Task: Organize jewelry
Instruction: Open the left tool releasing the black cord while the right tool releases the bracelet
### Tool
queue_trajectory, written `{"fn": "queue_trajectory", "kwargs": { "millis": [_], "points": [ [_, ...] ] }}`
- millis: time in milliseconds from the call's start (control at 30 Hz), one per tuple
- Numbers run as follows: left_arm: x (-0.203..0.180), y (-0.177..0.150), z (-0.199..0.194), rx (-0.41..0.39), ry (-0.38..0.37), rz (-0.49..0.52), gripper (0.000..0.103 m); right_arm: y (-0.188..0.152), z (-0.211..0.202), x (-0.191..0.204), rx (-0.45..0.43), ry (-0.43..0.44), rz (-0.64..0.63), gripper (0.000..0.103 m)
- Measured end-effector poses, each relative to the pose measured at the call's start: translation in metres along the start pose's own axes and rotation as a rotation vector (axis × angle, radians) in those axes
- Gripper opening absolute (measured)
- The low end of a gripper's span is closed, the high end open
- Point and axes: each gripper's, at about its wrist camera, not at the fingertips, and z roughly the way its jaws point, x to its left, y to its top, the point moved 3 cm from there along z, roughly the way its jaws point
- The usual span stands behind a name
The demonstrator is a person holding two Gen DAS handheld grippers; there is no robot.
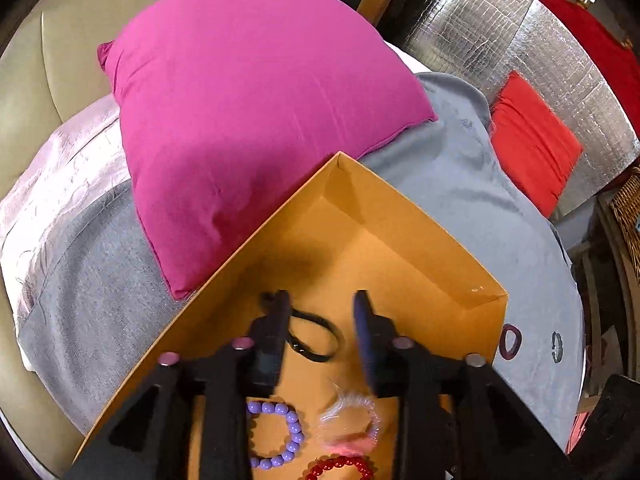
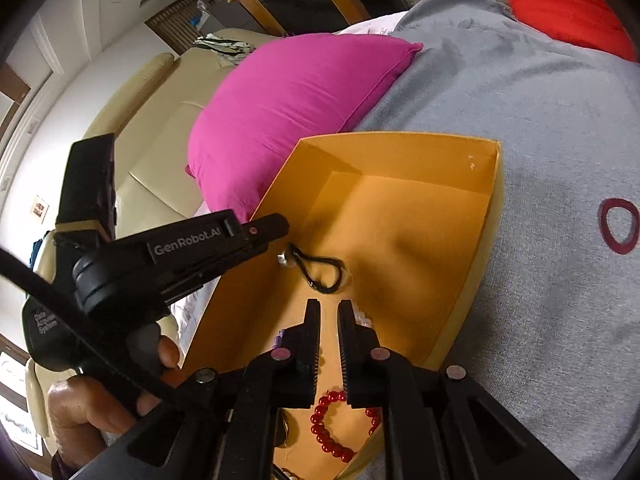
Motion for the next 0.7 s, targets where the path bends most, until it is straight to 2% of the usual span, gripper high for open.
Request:
{"fn": "queue_trajectory", "kwargs": {
  "millis": [167, 333, 400, 500, 600, 667, 700],
  "points": [
    [-0.005, 0.001, -0.005, -0.018, -0.001, 0.011, 0.038, 0.002, -0.007, -0.002, -0.030, -0.018, -0.009, 0.012],
    [-0.016, 0.001, -0.008, -0.033, 0.004, 0.026, 0.042, 0.007, -0.037, -0.011, -0.114, -0.020, -0.003, 0.012],
    [-0.025, 0.000, -0.010, -0.043, -0.017, 0.038, 0.047, 0.008, -0.052, -0.018, -0.147, -0.030, 0.001, 0.012],
    [-0.039, -0.001, -0.017, -0.066, -0.038, 0.070, 0.048, 0.007, -0.076, -0.030, -0.187, -0.059, -0.001, 0.012],
    [-0.056, -0.002, -0.027, -0.112, -0.024, 0.123, 0.056, 0.002, -0.106, -0.050, -0.228, -0.118, 0.001, 0.026],
    [-0.067, -0.003, -0.033, -0.145, -0.012, 0.160, 0.058, -0.004, -0.127, -0.070, -0.254, -0.167, 0.018, 0.046],
    [-0.072, -0.004, -0.035, -0.156, -0.009, 0.176, 0.058, -0.007, -0.136, -0.080, -0.270, -0.192, 0.026, 0.048]
  ]
}}
